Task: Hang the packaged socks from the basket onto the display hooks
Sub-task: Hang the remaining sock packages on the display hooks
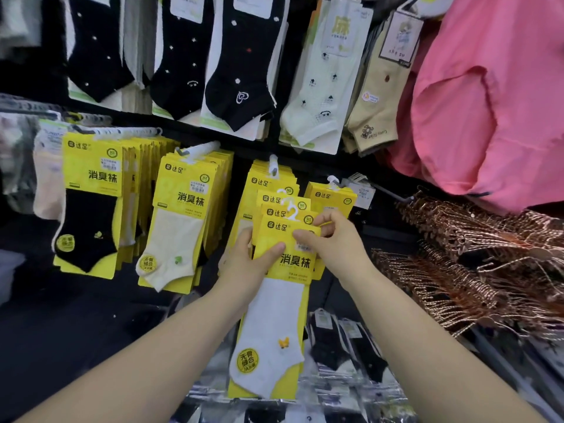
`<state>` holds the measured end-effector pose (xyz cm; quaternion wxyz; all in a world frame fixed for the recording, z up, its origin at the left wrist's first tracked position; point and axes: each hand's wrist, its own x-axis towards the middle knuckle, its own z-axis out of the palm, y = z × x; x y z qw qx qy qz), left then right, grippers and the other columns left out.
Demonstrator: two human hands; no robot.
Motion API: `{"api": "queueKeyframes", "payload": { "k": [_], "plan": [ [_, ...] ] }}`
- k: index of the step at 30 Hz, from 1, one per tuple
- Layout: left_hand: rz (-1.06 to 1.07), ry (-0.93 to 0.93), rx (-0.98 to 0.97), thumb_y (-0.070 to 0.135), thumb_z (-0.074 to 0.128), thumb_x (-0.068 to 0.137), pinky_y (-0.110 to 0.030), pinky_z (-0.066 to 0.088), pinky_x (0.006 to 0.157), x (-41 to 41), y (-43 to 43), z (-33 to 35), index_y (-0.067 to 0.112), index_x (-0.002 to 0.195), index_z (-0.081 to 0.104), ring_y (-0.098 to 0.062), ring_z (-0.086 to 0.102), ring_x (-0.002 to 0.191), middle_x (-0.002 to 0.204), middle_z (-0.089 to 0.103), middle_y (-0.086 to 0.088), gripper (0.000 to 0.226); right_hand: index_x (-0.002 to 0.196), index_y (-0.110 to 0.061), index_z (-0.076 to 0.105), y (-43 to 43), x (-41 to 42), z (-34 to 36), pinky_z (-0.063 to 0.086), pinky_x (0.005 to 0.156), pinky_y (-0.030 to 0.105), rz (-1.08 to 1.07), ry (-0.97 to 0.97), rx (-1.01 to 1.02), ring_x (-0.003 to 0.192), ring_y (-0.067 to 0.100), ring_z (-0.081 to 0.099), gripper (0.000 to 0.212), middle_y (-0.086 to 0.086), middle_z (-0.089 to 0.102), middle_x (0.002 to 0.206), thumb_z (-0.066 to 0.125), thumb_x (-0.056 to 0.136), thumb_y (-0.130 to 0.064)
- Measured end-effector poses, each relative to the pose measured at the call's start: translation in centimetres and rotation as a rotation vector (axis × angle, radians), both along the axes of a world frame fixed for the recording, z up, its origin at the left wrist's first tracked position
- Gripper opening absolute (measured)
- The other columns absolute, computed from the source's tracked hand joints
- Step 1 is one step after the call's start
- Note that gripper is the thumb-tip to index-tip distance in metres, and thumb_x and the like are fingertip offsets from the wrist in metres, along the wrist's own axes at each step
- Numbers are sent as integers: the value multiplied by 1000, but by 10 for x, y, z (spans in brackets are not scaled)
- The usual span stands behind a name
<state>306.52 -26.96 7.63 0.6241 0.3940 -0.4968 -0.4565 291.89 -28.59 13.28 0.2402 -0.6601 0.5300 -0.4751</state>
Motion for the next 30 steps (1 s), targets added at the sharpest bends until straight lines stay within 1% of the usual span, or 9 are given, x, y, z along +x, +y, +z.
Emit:
{"api": "queueKeyframes", "payload": {
  "k": [2,6,10,14,19,21,24,27,30],
  "plan": [
    [-35,47,10,29,66,86,-46,54,90,-1,2,0,32,118,54,-20,68,102,114,69,2,34,89,-25,55,0,-5,1,53,72,35,34,-78,55,85,28,61,25,8,52,87,78,77,-25],
    [-113,84,30,32,57,91,-34,59,75,-2,5,0,33,110,54,-15,71,93,112,70,0,20,90,-29,59,1,-10,-2,50,74,30,27,-131,52,86,25,59,24,11,55,92,78,76,-23],
    [-142,121,69,30,60,89,-41,59,78,-4,4,-3,31,115,53,-20,71,93,111,71,-1,27,89,-27,58,0,-14,-6,49,75,35,-13,-194,52,80,19,55,29,4,50,85,81,73,-24],
    [-110,130,64,28,65,86,-46,57,83,-4,1,-5,28,120,54,-21,71,95,111,71,0,36,93,-16,64,-1,-14,-11,55,83,40,-16,-240,115,91,22,67,27,6,69,97,80,74,-27],
    [-65,124,50,29,60,90,-27,54,80,2,-6,-11,28,123,57,-10,68,98,112,71,8,33,101,-8,61,-7,-22,-16,54,89,50,80,-399,187,91,25,70,18,7,74,96,68,86,-14],
    [6,105,40,27,55,94,-29,49,88,7,-9,-13,26,125,57,-9,65,104,113,70,9,31,101,-15,58,-14,-27,-15,54,87,49,75,-491,146,89,24,67,13,5,73,95,63,90,-10],
    [127,12,9,25,55,95,-28,50,86,17,-12,-15,34,106,61,-7,64,98,103,69,14,16,100,-27,57,-25,-37,-5,53,78,41,-38,-518,23,84,18,60,21,5,65,99,54,94,-8],
    [210,-93,-21,27,56,94,-23,47,76,26,-15,-15,42,92,56,-6,62,95,97,66,17,14,92,-35,56,-36,-42,10,49,62,30,-159,-451,-63,70,12,53,28,1,59,92,46,97,-9],
    [228,-148,-40,27,56,94,-26,47,77,32,-18,-15,41,93,55,-9,61,96,97,65,17,14,88,-37,56,-49,-39,21,45,63,31,-177,-346,-91,70,14,51,32,1,56,91,45,95,-9]
  ]
}}
